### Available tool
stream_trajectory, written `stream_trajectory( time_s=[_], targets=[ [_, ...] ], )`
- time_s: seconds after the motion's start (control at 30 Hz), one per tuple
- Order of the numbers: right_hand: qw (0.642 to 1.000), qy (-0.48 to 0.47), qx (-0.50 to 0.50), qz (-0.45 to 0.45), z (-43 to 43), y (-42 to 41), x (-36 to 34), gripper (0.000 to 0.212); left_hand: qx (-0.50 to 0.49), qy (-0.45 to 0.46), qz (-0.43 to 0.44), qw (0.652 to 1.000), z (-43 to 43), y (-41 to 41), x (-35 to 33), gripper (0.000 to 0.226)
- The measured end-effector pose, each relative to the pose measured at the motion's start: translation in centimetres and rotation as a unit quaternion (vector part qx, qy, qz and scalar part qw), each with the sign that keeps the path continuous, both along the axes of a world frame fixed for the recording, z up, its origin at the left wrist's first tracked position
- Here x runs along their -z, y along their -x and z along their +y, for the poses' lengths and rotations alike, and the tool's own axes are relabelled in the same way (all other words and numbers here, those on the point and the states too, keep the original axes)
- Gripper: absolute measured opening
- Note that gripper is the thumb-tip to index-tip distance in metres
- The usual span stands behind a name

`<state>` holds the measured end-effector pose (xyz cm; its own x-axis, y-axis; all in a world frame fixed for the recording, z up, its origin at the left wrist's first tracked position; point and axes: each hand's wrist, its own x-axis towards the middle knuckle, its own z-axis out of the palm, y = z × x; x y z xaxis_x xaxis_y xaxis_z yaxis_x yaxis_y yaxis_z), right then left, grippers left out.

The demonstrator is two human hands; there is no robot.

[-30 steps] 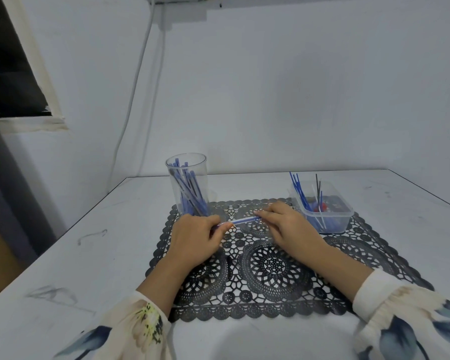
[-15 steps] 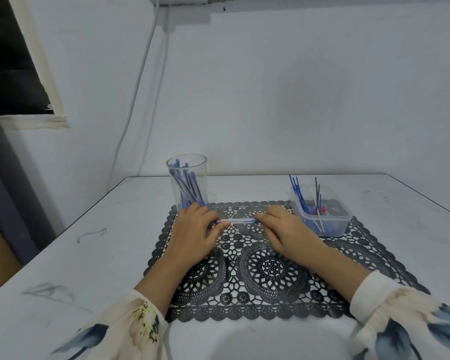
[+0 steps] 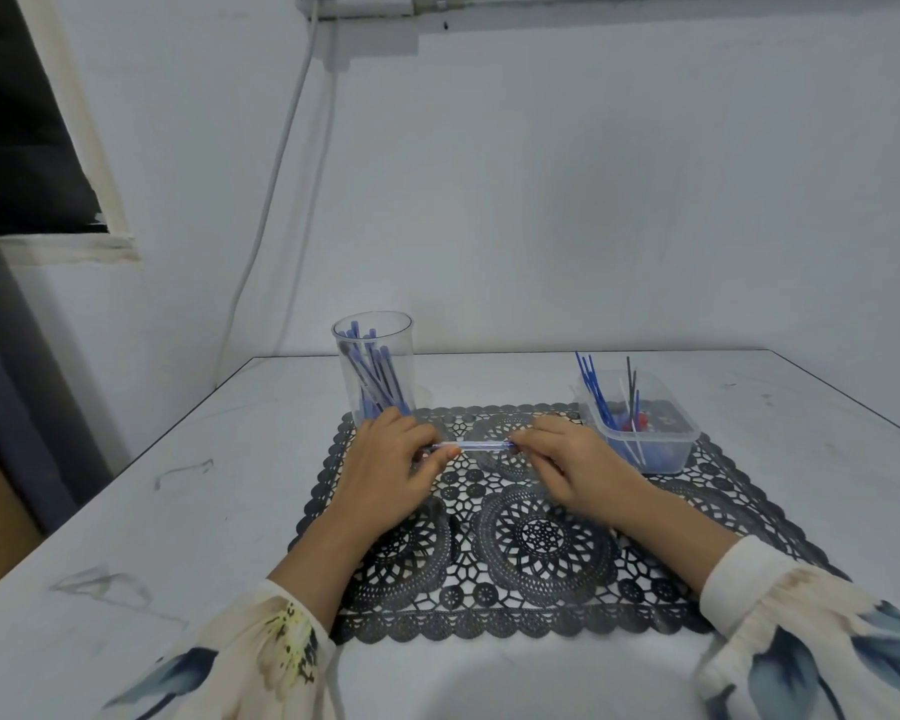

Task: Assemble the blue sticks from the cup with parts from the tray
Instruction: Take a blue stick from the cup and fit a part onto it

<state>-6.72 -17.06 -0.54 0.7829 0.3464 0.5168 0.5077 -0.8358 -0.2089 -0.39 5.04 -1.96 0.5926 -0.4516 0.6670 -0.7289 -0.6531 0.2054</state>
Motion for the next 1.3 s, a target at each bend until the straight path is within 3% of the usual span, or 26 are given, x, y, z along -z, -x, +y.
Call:
stream_trajectory(
  time_s=[0.17,0.33,0.43,0.53,0.77,1.0,1.3],
  targets=[
    [1.000,-0.004,0.017,0.013,-0.2,-0.4,0.0,0.038,-0.009,0.004,0.007,1.000,0.0,0.1,-0.1,0.025],
    [0.997,-0.072,0.040,-0.005,-0.2,-0.3,0.4,0.051,-0.044,0.004,0.004,0.999,0.1,-0.2,0.1,0.045],
    [0.986,-0.151,0.073,-0.018,-0.6,-0.4,0.3,0.045,-0.075,0.014,0.018,0.997,0.3,-0.6,0.2,0.045],
    [0.975,-0.199,0.102,0.000,-0.7,-0.4,0.1,0.024,-0.094,0.013,0.035,0.995,0.3,-0.6,0.3,0.036],
    [0.994,-0.078,0.061,-0.041,-0.6,-0.9,0.9,0.009,-0.096,0.018,0.055,0.994,0.2,-0.4,0.2,0.032],
    [0.998,-0.021,0.047,0.046,-0.1,-1.2,1.5,0.023,-0.100,0.017,0.070,0.992,0.1,-0.2,0.0,0.031],
    [0.994,-0.012,0.057,0.097,0.5,-1.2,1.2,0.021,-0.097,0.013,0.072,0.993,-0.1,0.1,0.0,0.034]
  ],
)
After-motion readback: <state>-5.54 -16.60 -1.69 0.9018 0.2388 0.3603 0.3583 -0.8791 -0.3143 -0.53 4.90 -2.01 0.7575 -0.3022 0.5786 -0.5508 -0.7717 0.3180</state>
